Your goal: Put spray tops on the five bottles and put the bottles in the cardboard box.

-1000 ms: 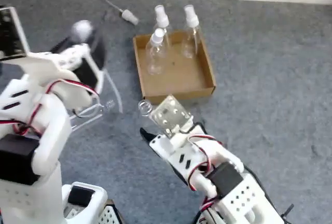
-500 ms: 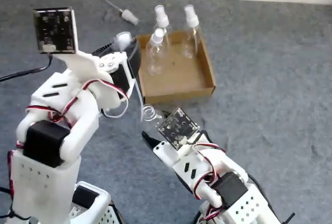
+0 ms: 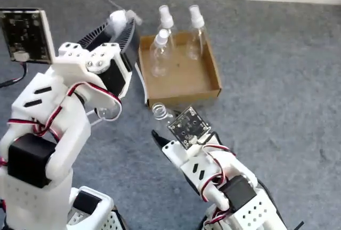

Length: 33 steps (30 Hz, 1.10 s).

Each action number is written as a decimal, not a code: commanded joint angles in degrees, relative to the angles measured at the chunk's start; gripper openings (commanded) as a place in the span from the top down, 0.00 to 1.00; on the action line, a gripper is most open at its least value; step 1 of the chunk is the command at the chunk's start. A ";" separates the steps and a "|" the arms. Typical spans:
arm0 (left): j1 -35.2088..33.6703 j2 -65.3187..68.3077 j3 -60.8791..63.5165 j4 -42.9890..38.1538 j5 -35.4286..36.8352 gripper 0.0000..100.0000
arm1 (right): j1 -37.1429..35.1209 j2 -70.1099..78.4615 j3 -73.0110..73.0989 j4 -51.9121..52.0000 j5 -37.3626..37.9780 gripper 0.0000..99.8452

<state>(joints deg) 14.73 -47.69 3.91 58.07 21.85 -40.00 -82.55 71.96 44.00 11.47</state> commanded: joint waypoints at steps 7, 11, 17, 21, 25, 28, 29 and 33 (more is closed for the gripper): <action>2.51 -0.13 6.37 -6.77 -0.70 0.99 | 0.75 -1.10 -0.66 -1.54 -0.62 1.00; 5.67 -0.13 7.52 -6.77 -0.70 0.99 | 0.75 -1.01 -0.66 -1.54 -0.62 1.00; 7.43 -0.13 7.96 -6.59 -0.70 0.99 | 0.75 -0.92 -0.66 -1.54 -0.62 1.00; 7.34 -0.22 11.82 -6.59 -0.79 0.99 | 0.75 -1.10 -0.66 -1.54 -0.62 1.00; 7.25 -0.66 17.27 -6.51 -0.97 0.99 | 1.01 -1.10 -0.66 -1.54 -0.79 1.00; 7.60 -0.75 19.03 -2.46 -0.97 0.99 | 1.19 -1.19 -0.92 -1.63 -5.45 1.00; 7.69 -0.75 19.47 -0.79 -0.97 0.99 | 1.19 -1.19 -1.01 -1.63 -7.03 1.00; 7.69 -0.75 21.32 4.31 -4.48 0.99 | 1.19 -1.19 -1.19 -1.63 -8.97 1.00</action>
<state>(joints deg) 20.97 -47.60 24.22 58.33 21.49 -39.65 -82.55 71.96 44.00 4.00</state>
